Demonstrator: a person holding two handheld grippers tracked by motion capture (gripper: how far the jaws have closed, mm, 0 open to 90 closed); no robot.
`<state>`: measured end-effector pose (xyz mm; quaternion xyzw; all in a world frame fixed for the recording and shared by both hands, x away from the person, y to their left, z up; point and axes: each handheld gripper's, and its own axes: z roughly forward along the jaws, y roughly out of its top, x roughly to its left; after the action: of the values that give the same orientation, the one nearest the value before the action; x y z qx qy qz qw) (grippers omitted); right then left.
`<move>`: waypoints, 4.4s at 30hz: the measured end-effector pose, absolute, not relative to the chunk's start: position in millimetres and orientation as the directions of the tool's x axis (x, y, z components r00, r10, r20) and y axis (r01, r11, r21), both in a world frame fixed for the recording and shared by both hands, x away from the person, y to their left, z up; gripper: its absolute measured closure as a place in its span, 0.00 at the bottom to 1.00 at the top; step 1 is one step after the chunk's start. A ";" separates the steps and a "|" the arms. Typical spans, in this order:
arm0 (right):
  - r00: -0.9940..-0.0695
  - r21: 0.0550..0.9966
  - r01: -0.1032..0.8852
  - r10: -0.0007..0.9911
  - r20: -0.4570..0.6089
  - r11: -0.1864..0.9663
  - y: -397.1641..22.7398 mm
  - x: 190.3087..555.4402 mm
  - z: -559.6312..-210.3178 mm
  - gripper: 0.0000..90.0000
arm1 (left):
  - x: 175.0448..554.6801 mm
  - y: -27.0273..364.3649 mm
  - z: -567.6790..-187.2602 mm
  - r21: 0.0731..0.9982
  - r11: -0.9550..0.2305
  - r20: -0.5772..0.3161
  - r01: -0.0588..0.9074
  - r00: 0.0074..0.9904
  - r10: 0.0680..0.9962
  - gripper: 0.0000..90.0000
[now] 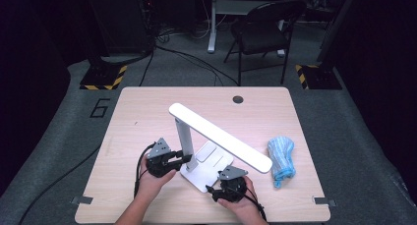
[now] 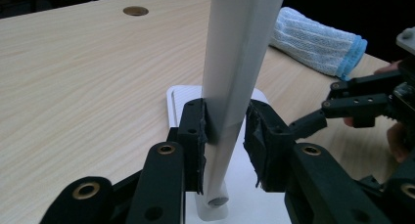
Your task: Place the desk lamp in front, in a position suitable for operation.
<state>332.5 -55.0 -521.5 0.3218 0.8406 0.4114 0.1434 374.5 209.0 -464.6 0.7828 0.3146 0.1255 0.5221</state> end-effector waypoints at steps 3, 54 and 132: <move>-0.749 0.786 0.430 0.662 0.035 0.445 -55.5 335.2 -522.0 0.31 | 373.1 210.1 -465.3 0.899 -0.244 -0.139 0.363 0.766 0.627 0.77; -0.705 0.754 0.439 0.708 -0.048 0.489 -68.1 342.7 -520.7 0.46 | 374.1 197.3 -458.2 0.896 -0.320 -0.123 0.308 0.865 0.487 0.55; -0.290 0.754 0.621 0.956 -0.033 0.214 -236.2 361.0 -513.3 0.59 | 375.8 192.4 -442.8 0.913 -0.271 -0.134 0.305 0.852 0.507 0.53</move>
<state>361.0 -236.2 -513.3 0.5367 0.7350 0.3238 0.2587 375.8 192.4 -442.8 0.7919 0.2561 0.0923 0.5466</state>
